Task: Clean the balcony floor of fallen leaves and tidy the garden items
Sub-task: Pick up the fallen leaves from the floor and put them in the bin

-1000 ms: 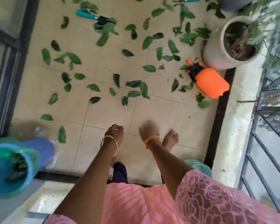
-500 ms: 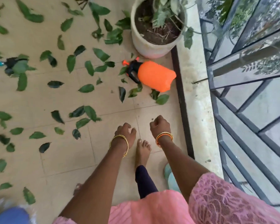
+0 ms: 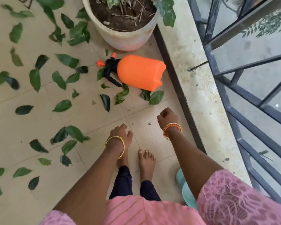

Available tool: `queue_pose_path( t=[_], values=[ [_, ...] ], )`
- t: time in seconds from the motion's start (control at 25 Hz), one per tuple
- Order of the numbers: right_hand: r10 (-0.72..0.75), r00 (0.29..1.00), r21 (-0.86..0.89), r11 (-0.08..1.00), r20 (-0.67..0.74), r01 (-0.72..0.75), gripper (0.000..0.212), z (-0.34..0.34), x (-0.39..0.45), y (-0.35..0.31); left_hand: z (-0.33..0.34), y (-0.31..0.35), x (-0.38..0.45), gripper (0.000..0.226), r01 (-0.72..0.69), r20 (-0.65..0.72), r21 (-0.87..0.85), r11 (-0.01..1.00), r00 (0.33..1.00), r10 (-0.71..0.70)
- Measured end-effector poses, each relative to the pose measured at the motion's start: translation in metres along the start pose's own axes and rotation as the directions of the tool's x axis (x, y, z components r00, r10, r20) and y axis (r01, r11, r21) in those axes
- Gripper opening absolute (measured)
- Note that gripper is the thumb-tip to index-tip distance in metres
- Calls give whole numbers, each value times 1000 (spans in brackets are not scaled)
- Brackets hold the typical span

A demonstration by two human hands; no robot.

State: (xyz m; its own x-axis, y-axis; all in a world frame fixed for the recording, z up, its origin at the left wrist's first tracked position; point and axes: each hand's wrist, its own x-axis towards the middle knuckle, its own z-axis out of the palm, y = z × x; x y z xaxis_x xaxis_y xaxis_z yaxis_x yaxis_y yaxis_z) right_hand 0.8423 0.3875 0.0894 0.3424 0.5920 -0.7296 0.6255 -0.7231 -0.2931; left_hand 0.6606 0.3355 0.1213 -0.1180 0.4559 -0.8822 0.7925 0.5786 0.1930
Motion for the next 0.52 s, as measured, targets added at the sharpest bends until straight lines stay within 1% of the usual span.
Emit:
queue_pose_path(
  t=[0.08,0.12,0.2,0.28,0.36,0.44,0.52],
  values=[
    [-24,999,32,999,-30,25,21,16,32,5,5,6,38,47,-37,6,88,995,999,37],
    [-58,998,41,997,-32,59,28,25,47,7,6,9,56,49,-57,12,115,992,998,56],
    [-138,990,13,990,-25,138,45,41,76,11,8,12,89,49,-90,17,132,987,996,88],
    [-209,976,-57,977,-54,206,55,55,103,13,12,11,119,46,-114,1,110,987,993,115],
    [-271,958,-156,955,-95,254,56,65,122,15,16,7,140,41,-132,-45,42,990,990,133],
    [-320,938,-249,927,-134,281,52,75,134,20,20,1,149,35,-130,-90,-85,988,988,122],
    [-335,922,-262,924,-193,280,49,84,140,25,21,-4,150,29,-95,-113,-231,968,991,70]
  ],
)
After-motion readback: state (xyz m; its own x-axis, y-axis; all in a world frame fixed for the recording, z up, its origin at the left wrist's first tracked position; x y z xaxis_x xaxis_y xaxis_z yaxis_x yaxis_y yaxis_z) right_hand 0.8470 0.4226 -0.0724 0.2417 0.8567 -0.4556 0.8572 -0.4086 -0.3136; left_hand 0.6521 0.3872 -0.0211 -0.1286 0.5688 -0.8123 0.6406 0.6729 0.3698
